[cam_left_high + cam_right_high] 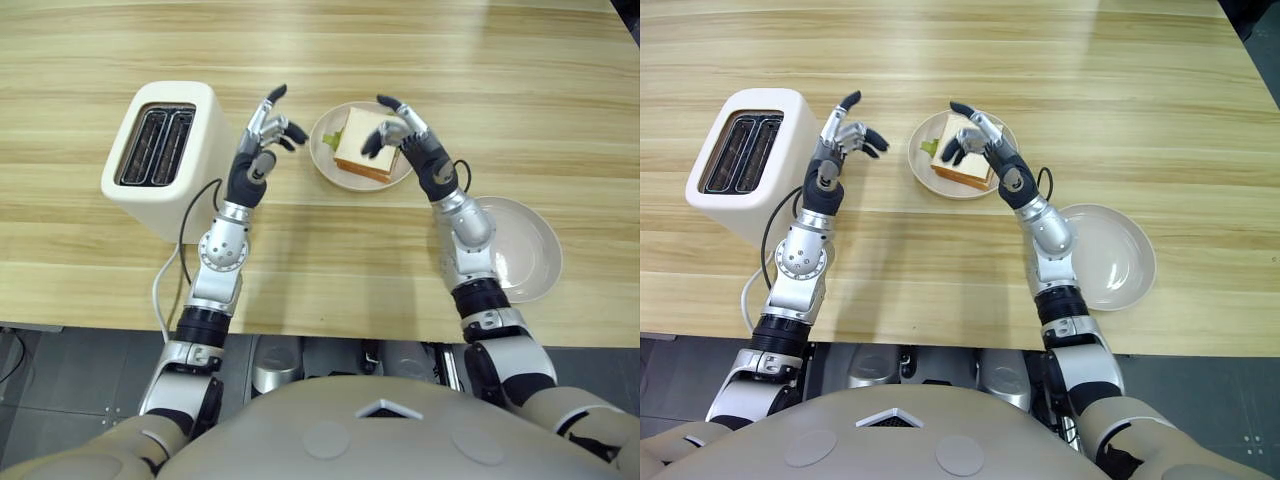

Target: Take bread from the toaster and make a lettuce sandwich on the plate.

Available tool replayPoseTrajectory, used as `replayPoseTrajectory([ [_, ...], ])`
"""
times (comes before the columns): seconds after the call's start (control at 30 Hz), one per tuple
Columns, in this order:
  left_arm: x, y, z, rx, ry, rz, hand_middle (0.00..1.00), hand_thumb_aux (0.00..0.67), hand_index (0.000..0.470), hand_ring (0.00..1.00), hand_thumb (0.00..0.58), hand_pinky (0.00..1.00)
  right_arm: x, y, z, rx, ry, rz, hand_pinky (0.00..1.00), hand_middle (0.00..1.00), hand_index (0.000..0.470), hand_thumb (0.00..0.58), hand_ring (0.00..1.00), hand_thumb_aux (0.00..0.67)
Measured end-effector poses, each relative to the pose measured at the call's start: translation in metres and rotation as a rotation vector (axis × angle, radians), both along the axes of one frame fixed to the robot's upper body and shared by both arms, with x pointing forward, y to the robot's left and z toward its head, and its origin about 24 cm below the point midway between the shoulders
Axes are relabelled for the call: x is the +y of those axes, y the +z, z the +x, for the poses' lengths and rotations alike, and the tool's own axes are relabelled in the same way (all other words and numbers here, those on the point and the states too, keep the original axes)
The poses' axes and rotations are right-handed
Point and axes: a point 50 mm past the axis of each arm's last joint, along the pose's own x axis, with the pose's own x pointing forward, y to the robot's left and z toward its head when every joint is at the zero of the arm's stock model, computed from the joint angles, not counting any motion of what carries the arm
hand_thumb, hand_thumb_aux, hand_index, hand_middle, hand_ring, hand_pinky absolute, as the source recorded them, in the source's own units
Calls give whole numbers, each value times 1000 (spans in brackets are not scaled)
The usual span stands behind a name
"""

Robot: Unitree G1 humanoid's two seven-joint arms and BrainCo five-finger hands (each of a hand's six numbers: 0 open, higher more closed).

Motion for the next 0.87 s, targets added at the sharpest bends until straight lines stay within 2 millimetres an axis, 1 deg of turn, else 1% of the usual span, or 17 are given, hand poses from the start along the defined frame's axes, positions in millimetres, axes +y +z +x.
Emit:
replayPoseTrajectory([
  [0.1, -1, -1, 1, 13, -1, -15, 0, 0, 0, 0, 0, 0, 2, 2, -1, -49, -66, 58, 0, 0, 0, 0, 0, 0],
  [0.23, -2, -7, 1, 32, 15, -36, 0, 0, 0, 0, 0, 0, 0, -2, 2, -63, -135, 69, 0, 0, 0, 0, 0, 0],
  [0.37, -1, -12, -6, 20, 34, -17, 0, 0, 0, 0, 0, 0, -5, -4, 3, -62, -200, 94, 0, 0, 0, 0, 0, 0],
  [0.57, -4, -17, -8, -11, 48, 61, 0, 0, 0, 0, 0, 0, -3, -8, 4, -61, -229, 81, 0, 0, 0, 0, 0, 0],
  [0.87, -1, -16, -10, -36, 87, 24, 0, 0, 0, 0, 0, 0, -6, -10, 6, -60, -266, 65, 0, 0, 0, 0, 0, 0],
])
